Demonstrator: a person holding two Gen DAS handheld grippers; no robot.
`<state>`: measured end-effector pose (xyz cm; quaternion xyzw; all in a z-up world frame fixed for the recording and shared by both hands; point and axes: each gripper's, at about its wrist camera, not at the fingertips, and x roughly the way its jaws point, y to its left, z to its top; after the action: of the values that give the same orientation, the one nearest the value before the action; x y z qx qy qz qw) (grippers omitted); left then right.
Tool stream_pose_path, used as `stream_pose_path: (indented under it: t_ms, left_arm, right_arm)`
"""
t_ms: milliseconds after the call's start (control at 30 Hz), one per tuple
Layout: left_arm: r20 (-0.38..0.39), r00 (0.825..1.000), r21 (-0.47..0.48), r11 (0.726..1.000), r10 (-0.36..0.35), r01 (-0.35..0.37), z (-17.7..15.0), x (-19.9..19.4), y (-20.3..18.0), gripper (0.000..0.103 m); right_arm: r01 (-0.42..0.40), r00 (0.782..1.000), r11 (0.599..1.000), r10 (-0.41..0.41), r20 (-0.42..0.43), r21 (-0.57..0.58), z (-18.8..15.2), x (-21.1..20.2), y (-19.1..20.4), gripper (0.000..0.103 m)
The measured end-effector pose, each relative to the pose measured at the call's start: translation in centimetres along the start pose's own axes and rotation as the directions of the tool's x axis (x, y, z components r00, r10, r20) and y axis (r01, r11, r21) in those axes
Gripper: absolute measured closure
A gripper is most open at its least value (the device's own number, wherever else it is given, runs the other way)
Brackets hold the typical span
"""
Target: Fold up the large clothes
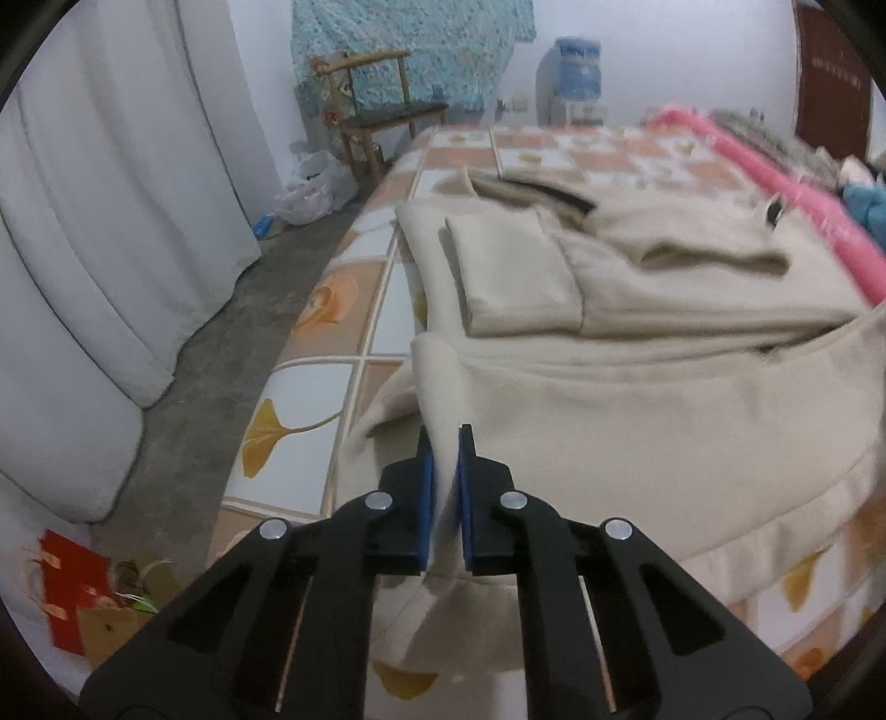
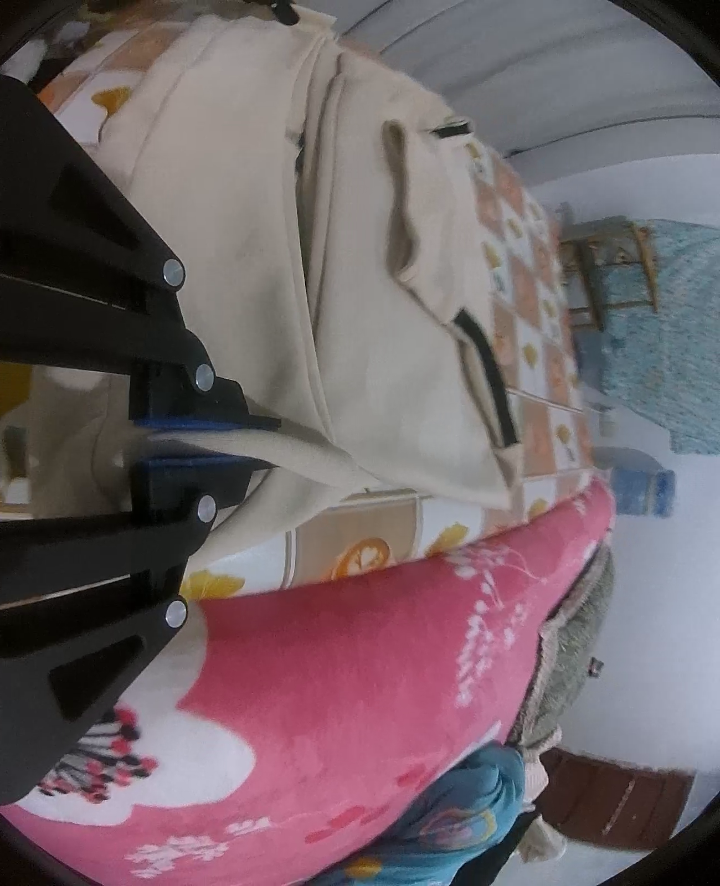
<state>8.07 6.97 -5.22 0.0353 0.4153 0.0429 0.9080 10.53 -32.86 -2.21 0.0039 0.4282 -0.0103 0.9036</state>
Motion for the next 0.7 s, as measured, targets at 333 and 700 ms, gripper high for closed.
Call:
stream_pose_path:
  t_ms: [333, 700]
  left_arm:
    - [0.210, 0.972, -0.046, 0.992, -0.103, 0.115, -1.2, -9.1, 1.9, 0.098]
    - [0.368, 0.922, -0.024, 0.990, -0.122, 0.141, 4.8, -10.8, 2.0, 0.098]
  right_arm:
    - [-0.008, 0.985, 0.999, 0.000, 0.175, 0.044, -1.8, -8.7, -0.3, 0.097]
    - [-0.026, 0.949, 1.000, 0.028, 0.314, -0.012, 4.6, -10.3, 0.3, 0.097]
